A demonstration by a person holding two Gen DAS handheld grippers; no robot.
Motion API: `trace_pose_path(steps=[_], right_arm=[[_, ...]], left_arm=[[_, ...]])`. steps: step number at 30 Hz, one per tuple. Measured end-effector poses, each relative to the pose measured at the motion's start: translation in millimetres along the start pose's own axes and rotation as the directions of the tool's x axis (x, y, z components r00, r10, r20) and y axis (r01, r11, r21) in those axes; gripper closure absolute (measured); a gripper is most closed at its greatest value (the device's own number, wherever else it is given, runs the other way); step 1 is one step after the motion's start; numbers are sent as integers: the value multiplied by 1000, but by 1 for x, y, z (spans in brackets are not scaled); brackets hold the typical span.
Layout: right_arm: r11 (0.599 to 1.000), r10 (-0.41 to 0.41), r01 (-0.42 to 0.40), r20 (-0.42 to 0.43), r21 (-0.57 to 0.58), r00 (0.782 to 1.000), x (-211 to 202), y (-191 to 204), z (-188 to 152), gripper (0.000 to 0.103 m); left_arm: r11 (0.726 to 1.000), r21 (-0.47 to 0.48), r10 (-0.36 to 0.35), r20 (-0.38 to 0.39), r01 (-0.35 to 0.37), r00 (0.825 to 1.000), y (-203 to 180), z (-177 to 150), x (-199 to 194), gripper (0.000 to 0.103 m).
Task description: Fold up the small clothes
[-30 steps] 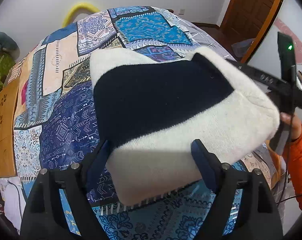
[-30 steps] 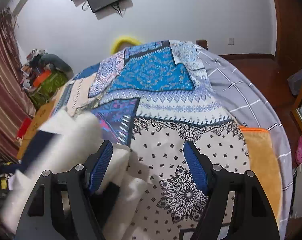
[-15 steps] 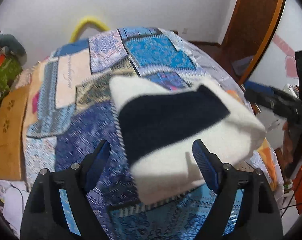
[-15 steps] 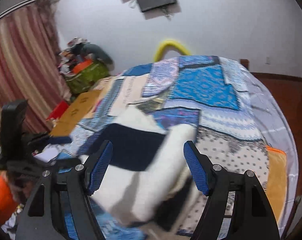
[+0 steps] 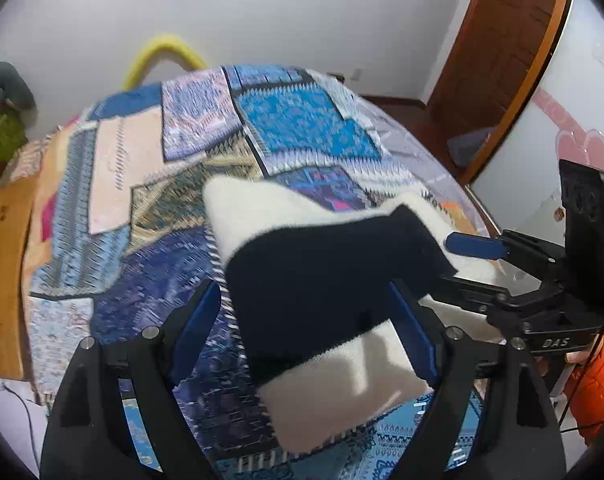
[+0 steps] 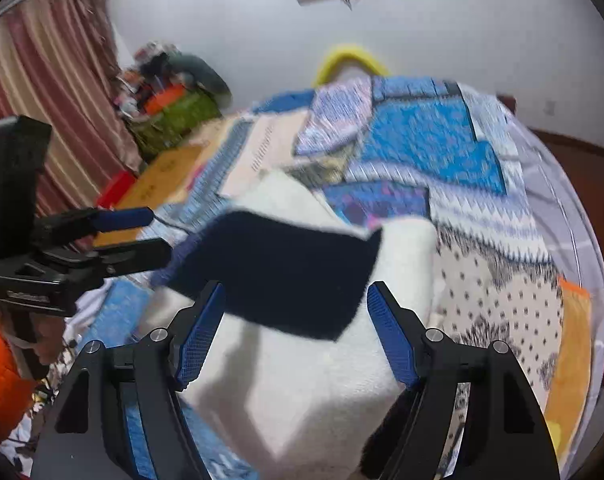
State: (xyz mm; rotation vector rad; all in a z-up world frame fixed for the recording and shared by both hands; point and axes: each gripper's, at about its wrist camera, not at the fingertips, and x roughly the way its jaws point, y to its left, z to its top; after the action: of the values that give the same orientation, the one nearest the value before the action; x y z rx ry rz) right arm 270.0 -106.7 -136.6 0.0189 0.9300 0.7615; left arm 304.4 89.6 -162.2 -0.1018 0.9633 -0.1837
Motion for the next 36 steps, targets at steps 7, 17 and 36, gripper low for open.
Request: trace_pose_path(steps=[7, 17, 36], right_arm=[[999, -40, 41, -53, 26, 998, 14, -21, -26, 33], [997, -82, 82, -19, -7, 996, -8, -16, -41, 29], [910, 197, -143, -102, 389, 975, 24, -69, -64, 2]], left_arm=[[1000, -11, 3, -117, -5, 993, 1, -22, 56, 13], [995, -69, -74, -119, 66, 990, 17, -35, 40, 12], [879, -396, -368, -215, 264, 905, 36, -47, 80, 12]])
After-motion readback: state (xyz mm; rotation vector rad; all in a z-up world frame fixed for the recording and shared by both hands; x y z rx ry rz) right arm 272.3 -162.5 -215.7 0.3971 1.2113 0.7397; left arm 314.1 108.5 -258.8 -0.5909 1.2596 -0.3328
